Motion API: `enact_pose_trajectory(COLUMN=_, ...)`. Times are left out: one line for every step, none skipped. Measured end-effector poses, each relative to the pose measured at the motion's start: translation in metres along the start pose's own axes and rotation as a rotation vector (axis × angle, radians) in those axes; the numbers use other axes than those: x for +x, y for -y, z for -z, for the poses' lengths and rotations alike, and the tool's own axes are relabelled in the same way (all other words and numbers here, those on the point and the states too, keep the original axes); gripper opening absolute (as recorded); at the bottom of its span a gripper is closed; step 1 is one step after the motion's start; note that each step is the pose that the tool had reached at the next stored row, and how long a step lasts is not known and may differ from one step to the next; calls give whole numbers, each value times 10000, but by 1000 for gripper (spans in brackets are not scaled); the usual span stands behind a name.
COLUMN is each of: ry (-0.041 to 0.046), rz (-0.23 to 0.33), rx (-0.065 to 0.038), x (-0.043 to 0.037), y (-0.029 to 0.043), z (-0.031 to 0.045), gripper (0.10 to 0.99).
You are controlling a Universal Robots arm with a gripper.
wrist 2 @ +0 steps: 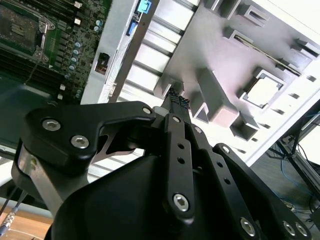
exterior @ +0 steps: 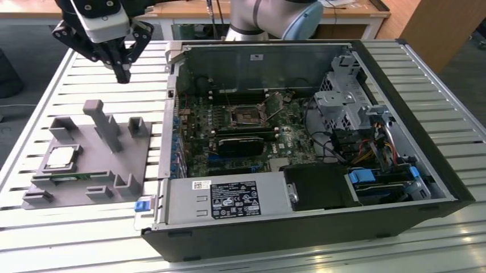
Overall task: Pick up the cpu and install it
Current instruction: 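Reach for the cpu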
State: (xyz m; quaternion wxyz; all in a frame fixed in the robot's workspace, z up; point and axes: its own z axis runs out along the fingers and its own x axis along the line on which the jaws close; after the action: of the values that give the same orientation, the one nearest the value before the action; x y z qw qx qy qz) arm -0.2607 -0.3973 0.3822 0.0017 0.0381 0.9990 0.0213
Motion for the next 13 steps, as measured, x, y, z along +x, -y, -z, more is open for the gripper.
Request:
enact_pose_trajectory(ry=-2, rz=-1, rx=0, x=13, y=1, z=-1, gripper=106)
enact_pose_trajectory(ry=-6, rz=0, rx=1, x=24, y=2, z=-1, gripper=106)
enact_pose_trajectory(ry=-9, rz=-1, rx=1, x=34, y=2, z=-3, gripper=106)
enact_pose_trajectory(ry=-13, rz=-1, rx=1, x=43, y=3, z=-3, gripper=106)
enact_pose_trajectory(ry=-15, rz=-1, rx=1, x=52, y=3, z=-5, gripper=106)
enact_pose_trajectory(ry=-19, rz=-1, rx=2, x=61, y=3, z=-5, gripper=106)
enact_pose_trajectory(ry=-24, rz=-1, rx=2, x=70, y=4, z=-7, gripper=106)
enact_pose_trajectory(ry=-27, rz=-1, rx=3, x=80, y=4, z=-8, gripper=106)
enact_pose_trajectory(ry=-31, rz=-2, rx=3, x=90, y=4, z=-9, gripper=106)
enact_pose_trajectory(ry=-35, rz=-3, rx=3, x=99, y=4, z=-10, gripper=106)
enact_pose_trajectory(ry=-40, rz=-2, rx=3, x=108, y=5, z=-11, gripper=106)
enact_pose_trajectory(ry=-44, rz=-2, rx=4, x=117, y=5, z=-12, gripper=106)
enact_pose_trajectory(ry=-48, rz=-2, rx=3, x=125, y=5, z=-13, gripper=106)
